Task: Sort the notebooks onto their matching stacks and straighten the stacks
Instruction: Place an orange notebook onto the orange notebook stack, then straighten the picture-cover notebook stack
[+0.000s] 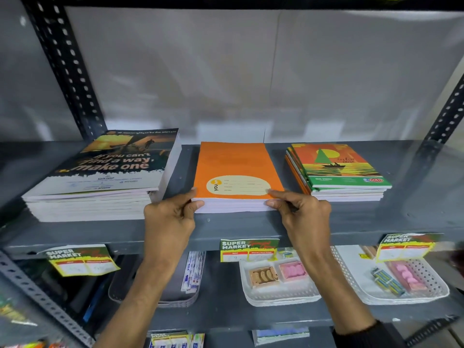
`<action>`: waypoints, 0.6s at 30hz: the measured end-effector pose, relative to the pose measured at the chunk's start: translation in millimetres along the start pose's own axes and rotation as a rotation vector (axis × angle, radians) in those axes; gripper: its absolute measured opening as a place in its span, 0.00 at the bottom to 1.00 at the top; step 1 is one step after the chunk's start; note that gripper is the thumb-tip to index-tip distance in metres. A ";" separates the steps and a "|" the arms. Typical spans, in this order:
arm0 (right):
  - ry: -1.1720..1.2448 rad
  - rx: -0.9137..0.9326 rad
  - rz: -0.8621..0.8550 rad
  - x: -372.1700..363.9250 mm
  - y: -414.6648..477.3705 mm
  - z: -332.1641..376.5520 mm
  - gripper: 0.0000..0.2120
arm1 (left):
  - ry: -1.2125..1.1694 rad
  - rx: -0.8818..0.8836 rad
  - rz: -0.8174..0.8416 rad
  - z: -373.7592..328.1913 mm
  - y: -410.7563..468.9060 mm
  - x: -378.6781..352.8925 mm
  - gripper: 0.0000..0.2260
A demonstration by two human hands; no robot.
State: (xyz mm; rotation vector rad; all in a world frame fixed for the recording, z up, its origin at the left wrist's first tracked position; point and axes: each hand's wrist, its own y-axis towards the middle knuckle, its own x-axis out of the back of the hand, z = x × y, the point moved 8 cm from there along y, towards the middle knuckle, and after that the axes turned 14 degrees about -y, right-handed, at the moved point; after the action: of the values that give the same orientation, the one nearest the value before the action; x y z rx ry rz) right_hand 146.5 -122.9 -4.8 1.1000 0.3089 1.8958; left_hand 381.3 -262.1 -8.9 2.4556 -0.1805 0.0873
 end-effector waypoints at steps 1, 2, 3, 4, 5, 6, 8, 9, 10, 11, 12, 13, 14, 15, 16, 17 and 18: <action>-0.015 0.013 -0.006 2.3 -0.9 0.6 0.11 | -0.027 -0.015 -0.030 -3.9 -3.6 0.5 0.15; -0.025 0.035 -0.024 6.3 -2.0 1.3 0.13 | -0.061 -0.047 -0.072 -8.5 -6.8 2.4 0.18; -0.025 0.066 -0.054 12.4 -3.5 1.5 0.16 | -0.081 -0.112 -0.112 -15.6 -11.1 3.4 0.19; -0.024 0.101 -0.097 22.1 -4.4 -0.4 0.17 | -0.073 -0.196 -0.137 -26.9 -16.4 -0.2 0.19; -0.037 0.132 -0.154 35.1 -3.9 -3.7 0.17 | -0.056 -0.269 -0.134 -39.1 -21.0 -9.9 0.17; -0.056 0.154 -0.214 45.7 -1.9 -5.9 0.15 | -0.042 -0.311 -0.119 -46.8 -23.5 -19.0 0.15; -0.054 0.154 -0.304 74.2 8.2 -19.6 0.11 | -0.045 -0.300 -0.051 -60.6 -24.3 -54.2 0.14; -0.032 0.143 -0.324 86.0 16.6 -27.4 0.11 | -0.053 -0.274 -0.004 -67.6 -22.9 -73.1 0.15; -0.020 0.131 -0.341 98.3 26.0 -35.9 0.10 | -0.059 -0.248 0.048 -75.8 -21.5 -93.4 0.16; -0.018 0.117 -0.350 111.3 36.3 -46.6 0.10 | -0.050 -0.241 0.106 -85.4 -19.8 -116.3 0.16; -0.020 0.099 -0.341 120.4 46.6 -57.0 0.10 | -0.023 -0.248 0.165 -94.4 -17.8 -136.8 0.17; -0.030 0.086 -0.311 128.9 57.2 -70.1 0.10 | 0.008 -0.263 0.222 -102.8 -17.1 -158.7 0.16; -0.050 0.075 -0.260 132.1 66.1 -82.7 0.11 | 0.033 -0.282 0.272 -107.9 -16.9 -176.8 0.16; -0.073 0.059 -0.199 132.1 73.5 -96.4 0.12 | 0.053 -0.303 0.309 -110.9 -17.7 -192.3 0.15; -0.093 0.031 -0.133 131.3 79.0 -112.6 0.13 | 0.074 -0.314 0.329 -112.6 -19.1 -205.5 0.14; -0.105 -0.004 -0.073 129.3 82.2 -127.9 0.16 | 0.108 -0.307 0.330 -111.3 -20.2 -215.0 0.13; -0.108 -0.029 -0.025 128.0 83.7 -142.2 0.19 | 0.147 -0.283 0.319 -108.6 -21.4 -222.5 0.12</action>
State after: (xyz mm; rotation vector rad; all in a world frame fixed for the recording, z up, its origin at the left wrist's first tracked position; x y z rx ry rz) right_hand -40.4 -39.1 35.7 1.1696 0.2325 1.8063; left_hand 162.8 -153.3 37.9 2.1114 -0.4847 0.3548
